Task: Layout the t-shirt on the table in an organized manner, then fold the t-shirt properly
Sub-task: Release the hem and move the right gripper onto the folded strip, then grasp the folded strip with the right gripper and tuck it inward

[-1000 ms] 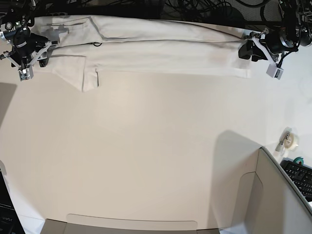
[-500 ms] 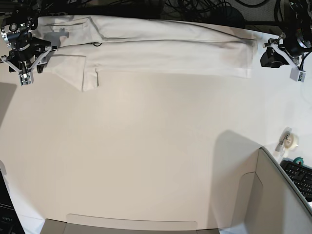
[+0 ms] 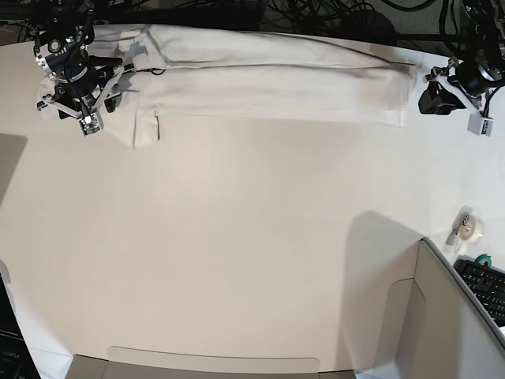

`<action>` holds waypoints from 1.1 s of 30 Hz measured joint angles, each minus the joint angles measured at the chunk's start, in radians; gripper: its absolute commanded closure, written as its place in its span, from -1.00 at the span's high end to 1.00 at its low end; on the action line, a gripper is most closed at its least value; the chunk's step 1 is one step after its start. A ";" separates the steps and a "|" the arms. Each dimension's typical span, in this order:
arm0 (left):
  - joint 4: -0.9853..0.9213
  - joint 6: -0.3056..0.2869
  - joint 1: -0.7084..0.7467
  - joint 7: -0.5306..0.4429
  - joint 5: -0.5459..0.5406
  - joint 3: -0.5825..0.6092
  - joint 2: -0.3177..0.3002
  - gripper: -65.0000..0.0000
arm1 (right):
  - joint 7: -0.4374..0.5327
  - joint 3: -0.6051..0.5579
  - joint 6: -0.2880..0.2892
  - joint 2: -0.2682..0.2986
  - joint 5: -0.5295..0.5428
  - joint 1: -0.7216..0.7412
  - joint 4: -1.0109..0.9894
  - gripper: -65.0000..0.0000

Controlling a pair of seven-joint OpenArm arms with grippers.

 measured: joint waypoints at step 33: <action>-0.027 0.000 0.000 0.000 0.000 0.000 0.015 -0.32 | -0.019 -0.608 -0.657 0.076 -0.458 0.019 0.002 -0.14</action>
